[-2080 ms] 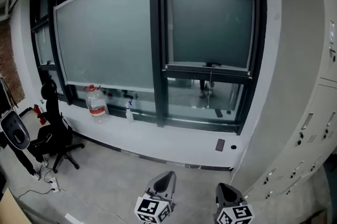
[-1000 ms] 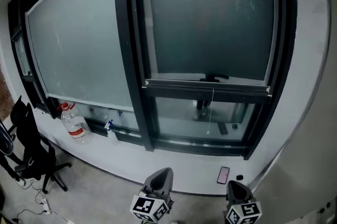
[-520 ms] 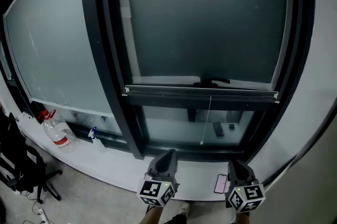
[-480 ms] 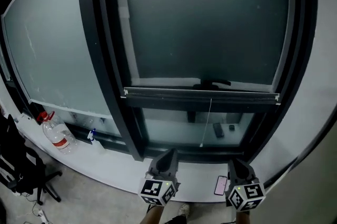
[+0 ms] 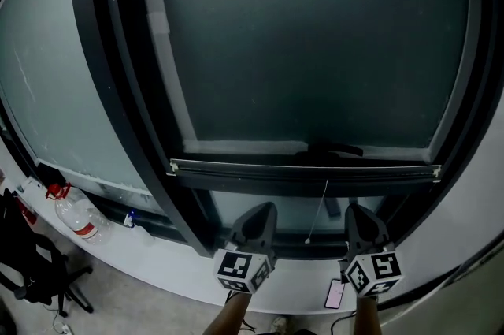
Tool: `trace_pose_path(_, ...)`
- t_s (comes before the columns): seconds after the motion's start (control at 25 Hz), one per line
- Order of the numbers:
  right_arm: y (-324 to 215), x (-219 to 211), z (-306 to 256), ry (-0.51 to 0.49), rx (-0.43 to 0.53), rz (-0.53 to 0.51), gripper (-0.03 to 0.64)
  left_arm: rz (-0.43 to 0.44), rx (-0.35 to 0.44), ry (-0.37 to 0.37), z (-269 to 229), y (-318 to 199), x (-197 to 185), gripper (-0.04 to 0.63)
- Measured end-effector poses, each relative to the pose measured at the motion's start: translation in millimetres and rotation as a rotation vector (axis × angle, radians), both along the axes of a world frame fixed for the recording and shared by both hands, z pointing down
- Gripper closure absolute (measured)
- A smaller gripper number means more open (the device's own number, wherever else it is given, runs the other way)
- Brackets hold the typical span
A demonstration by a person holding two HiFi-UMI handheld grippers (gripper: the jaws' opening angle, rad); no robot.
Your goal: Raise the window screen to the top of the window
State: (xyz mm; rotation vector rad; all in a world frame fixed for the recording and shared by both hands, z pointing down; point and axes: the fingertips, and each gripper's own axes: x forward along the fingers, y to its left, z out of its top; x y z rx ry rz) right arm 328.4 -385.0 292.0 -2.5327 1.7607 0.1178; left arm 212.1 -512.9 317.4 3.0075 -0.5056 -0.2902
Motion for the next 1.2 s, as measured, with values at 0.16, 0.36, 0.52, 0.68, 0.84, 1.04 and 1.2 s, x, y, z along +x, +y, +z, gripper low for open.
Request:
trace_pose_path(0.16,-18,5,1,0.018,-0.023,-0.042,0.612,-0.011,0.029,-0.025,1,-9,11,0.594)
trace_pose_path(0.36,-41,19,4,0.326,-0.271,-0.120,0.574,0.048,0.426,-0.321,-2,-13,43,0.584)
trace_pose_path(0.52,-59,44,18,0.684,-0.631,-0.122,0.545,0.018,0.781,-0.612,-4,-30,63,0.554)
trace_pose_path(0.68,-68,64,27,0.883,-0.843,-0.120,0.545,0.041,0.902,-0.854,12,-48,69,0.554)
trace_pose_path(0.84,-68,62,36,0.964,-0.966,-0.197,0.566,0.135,0.906,-0.971,27,-49,70,0.512)
trace_pose_path(1.04,-69,66,44,1.047,-1.141,-0.251,0.569,0.092,0.915,-1.022,28,-56,73,0.497)
trace_pose_path(1.2,-70,64,44,1.050,-1.186,-0.249,0.569,0.061,0.920,-1.027,22,-55,71,0.499)
